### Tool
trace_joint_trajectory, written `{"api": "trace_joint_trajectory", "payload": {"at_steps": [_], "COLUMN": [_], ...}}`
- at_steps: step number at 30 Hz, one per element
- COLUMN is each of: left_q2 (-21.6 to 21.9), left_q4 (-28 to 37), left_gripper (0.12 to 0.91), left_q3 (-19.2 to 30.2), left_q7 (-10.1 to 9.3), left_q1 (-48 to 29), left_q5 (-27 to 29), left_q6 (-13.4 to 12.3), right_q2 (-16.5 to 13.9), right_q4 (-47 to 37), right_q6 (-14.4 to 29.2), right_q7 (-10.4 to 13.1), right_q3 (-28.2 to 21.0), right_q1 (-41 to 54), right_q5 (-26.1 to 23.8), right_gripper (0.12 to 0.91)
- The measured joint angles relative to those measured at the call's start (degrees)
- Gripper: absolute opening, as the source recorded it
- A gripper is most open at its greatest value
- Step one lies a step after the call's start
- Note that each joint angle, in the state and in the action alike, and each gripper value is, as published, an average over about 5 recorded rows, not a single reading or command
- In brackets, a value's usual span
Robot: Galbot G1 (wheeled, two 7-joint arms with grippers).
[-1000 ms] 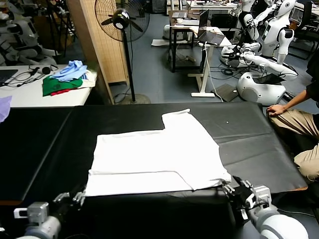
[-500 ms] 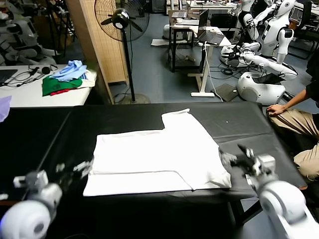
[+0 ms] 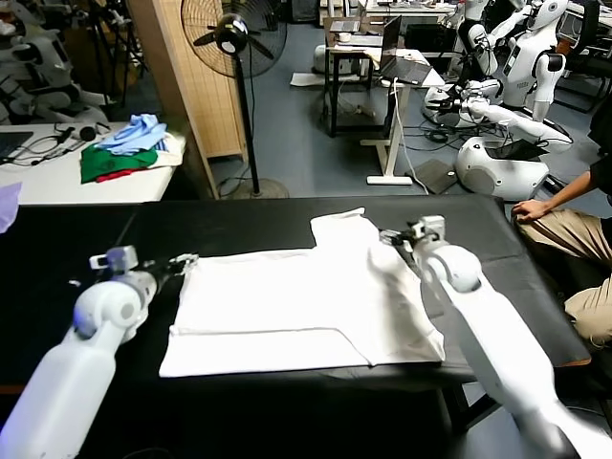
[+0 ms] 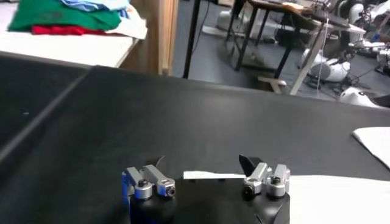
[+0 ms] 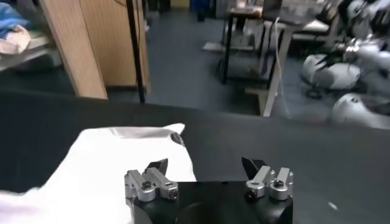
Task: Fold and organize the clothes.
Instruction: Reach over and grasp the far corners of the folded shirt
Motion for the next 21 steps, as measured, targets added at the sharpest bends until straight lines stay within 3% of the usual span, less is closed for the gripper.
{"api": "trace_joint_trajectory", "payload": {"at_steps": [5,17,21], "left_q2": [-0.4,-0.3,-0.1], "left_q4": [2.9,4.6,5.0], "left_gripper": [0.798,0.79,0.673], "left_q3": [0.5,0.7,0.7], "left_q7": [0.45,5.22,5.63], "left_q1": [-1.5,-1.1,-0.7], "left_q5": [0.1,2.4,3.8], "left_q6": [0.4,0.4,0.4], "right_q2": [2.3,3.5,3.8], "right_q4": [-5.4,-9.2,-9.7], "right_q6": [0.5,0.9,1.1], "right_q7": [-0.3,-0.2,-0.2], "right_q3": [-0.6,-0.7,-0.7], "right_q1": [2.3,3.3,3.4], "right_q5": [-0.9,-1.2,-1.5], "right_gripper": [0.798,0.798,0.793]}}
